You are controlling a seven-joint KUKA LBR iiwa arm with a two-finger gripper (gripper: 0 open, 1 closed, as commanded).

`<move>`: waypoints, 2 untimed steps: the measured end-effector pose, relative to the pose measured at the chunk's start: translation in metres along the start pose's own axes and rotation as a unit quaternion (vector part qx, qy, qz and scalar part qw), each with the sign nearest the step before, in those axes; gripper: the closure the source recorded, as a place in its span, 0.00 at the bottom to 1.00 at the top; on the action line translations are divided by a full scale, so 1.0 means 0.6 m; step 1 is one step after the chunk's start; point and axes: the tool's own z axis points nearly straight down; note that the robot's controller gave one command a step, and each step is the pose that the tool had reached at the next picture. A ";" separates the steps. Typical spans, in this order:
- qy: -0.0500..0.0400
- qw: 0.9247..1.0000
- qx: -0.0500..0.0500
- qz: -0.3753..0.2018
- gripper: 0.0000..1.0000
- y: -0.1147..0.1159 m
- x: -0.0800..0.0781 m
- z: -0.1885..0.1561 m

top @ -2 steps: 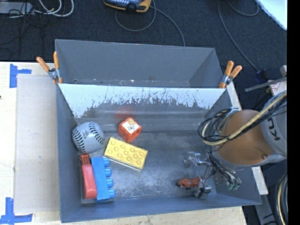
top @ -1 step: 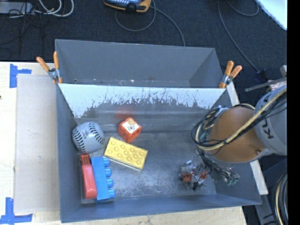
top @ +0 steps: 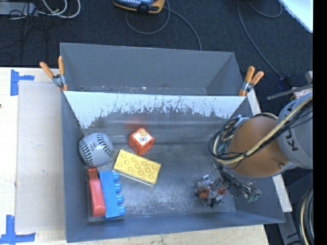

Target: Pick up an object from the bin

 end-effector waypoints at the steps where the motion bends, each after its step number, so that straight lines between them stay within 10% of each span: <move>1: 0.000 1.000 -0.001 -0.024 1.00 -0.005 0.006 -0.135; 2: 0.000 1.000 -0.001 -0.024 1.00 -0.005 0.006 -0.135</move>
Offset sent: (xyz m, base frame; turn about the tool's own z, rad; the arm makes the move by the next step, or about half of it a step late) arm 0.0000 0.0000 0.0000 0.0000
